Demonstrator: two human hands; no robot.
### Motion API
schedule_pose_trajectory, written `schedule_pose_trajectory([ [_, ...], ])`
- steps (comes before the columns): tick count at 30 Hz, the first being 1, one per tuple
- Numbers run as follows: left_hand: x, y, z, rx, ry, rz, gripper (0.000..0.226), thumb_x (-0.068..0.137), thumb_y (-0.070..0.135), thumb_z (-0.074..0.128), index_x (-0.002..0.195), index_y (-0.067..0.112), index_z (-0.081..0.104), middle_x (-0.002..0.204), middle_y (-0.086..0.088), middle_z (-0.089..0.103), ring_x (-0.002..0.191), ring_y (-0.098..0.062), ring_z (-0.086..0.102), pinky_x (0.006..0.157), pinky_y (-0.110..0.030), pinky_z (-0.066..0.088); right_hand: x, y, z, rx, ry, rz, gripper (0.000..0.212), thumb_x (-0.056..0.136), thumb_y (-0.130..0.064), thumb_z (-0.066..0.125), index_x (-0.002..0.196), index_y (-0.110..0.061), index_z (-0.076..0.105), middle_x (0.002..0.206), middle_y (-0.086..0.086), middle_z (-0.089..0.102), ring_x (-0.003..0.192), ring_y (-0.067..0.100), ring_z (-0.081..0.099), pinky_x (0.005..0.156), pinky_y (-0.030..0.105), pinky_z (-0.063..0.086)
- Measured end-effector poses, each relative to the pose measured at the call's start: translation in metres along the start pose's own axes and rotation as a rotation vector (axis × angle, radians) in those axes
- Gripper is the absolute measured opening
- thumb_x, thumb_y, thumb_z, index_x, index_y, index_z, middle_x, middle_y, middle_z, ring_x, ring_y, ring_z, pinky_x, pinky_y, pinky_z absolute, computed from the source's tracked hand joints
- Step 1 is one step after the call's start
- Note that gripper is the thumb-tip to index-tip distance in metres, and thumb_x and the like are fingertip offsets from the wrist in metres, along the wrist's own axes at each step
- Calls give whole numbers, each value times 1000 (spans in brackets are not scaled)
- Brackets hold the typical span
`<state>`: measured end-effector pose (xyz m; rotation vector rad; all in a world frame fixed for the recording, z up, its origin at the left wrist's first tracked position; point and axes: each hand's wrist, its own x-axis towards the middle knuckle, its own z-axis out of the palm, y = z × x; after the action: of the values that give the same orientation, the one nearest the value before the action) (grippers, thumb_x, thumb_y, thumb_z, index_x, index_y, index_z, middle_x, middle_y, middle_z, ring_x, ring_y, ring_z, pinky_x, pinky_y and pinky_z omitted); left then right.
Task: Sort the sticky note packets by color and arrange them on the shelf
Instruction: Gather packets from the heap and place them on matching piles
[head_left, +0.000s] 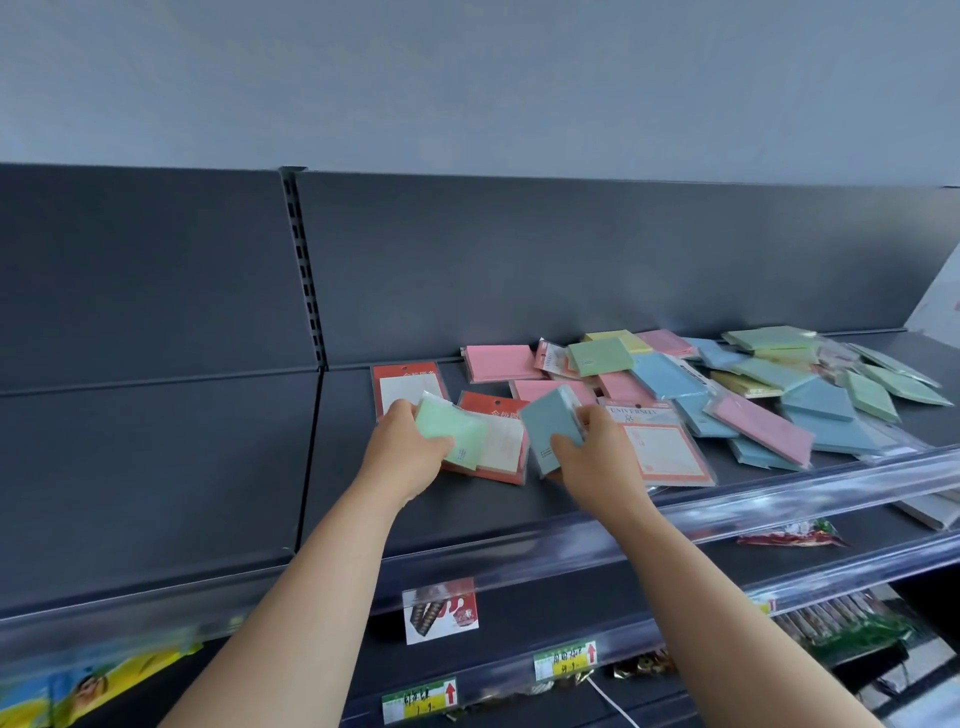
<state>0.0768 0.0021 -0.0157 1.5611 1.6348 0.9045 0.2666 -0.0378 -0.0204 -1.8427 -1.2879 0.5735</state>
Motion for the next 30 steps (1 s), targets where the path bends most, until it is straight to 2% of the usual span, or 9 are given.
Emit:
schedule_pose_trajectory([
  [2, 1, 0, -3, -9, 29, 7, 29, 88, 12, 60, 115, 11, 49, 109, -4, 57, 89, -20, 56, 57, -26, 44, 0, -3, 0, 4, -24, -15, 34, 93, -16, 53, 127, -14, 46, 122, 7, 61, 98, 22, 62, 56, 22, 49],
  [5, 0, -1, -13, -114, 78, -7, 23, 88, 10, 59, 108, 15, 49, 102, 1, 57, 90, -20, 60, 77, -42, 57, 1, -11, 4, 4, -40, -55, 36, 94, -17, 56, 128, -16, 46, 126, 7, 60, 101, 21, 63, 51, 16, 46],
  [9, -8, -5, -38, -211, 151, -4, 22, 90, 9, 56, 109, 16, 48, 98, 8, 55, 93, -21, 63, 79, -44, 59, 2, -28, 22, 25, -54, -148, 34, 91, -15, 59, 123, -14, 51, 122, 7, 62, 94, 17, 61, 68, 32, 58],
  [12, -14, -14, -66, -231, 229, -8, 21, 89, 9, 54, 107, 17, 47, 99, 7, 56, 92, -21, 64, 79, -44, 58, -1, -46, 44, 77, -70, -206, 38, 87, -13, 63, 122, -15, 50, 118, 4, 64, 94, 19, 63, 75, 39, 57],
  [14, -18, -23, -86, -250, 274, -24, 20, 89, 8, 53, 107, 16, 48, 102, 5, 58, 90, -19, 65, 77, -41, 59, -6, -60, 60, 119, -93, -240, 48, 86, -12, 64, 129, -18, 43, 113, 3, 63, 94, 18, 62, 72, 36, 56],
  [18, -27, -46, -128, -280, 359, -41, 18, 90, 8, 54, 106, 15, 50, 107, 4, 58, 91, -19, 67, 53, -15, 48, -22, -93, 95, 142, -183, -343, 71, 88, -10, 61, 147, -27, 24, 89, 1, 65, 76, 19, 61, 59, 30, 50],
  [21, -36, -67, -163, -288, 434, -42, 17, 89, 7, 56, 104, 14, 52, 106, 3, 59, 91, -18, 67, 52, -13, 49, -34, -121, 123, 142, -241, -409, 47, 90, -9, 59, 135, -20, 48, 102, -1, 64, 93, 20, 63, 68, 28, 51],
  [23, -42, -81, -187, -300, 485, -47, 19, 88, 5, 57, 104, 14, 53, 105, 2, 60, 91, -16, 66, 56, -15, 52, -43, -138, 142, 138, -250, -469, 34, 88, -6, 57, 121, -16, 59, 98, -4, 62, 93, 17, 62, 66, 21, 49],
  [30, -77, -150, -308, -282, 668, -131, 18, 88, 4, 55, 103, 13, 53, 102, 0, 61, 83, -12, 65, 73, -35, 60, -113, -225, 241, 215, -406, -524, 26, 89, -6, 49, 107, -22, 59, 89, -11, 63, 82, 17, 64, 68, 37, 55],
])
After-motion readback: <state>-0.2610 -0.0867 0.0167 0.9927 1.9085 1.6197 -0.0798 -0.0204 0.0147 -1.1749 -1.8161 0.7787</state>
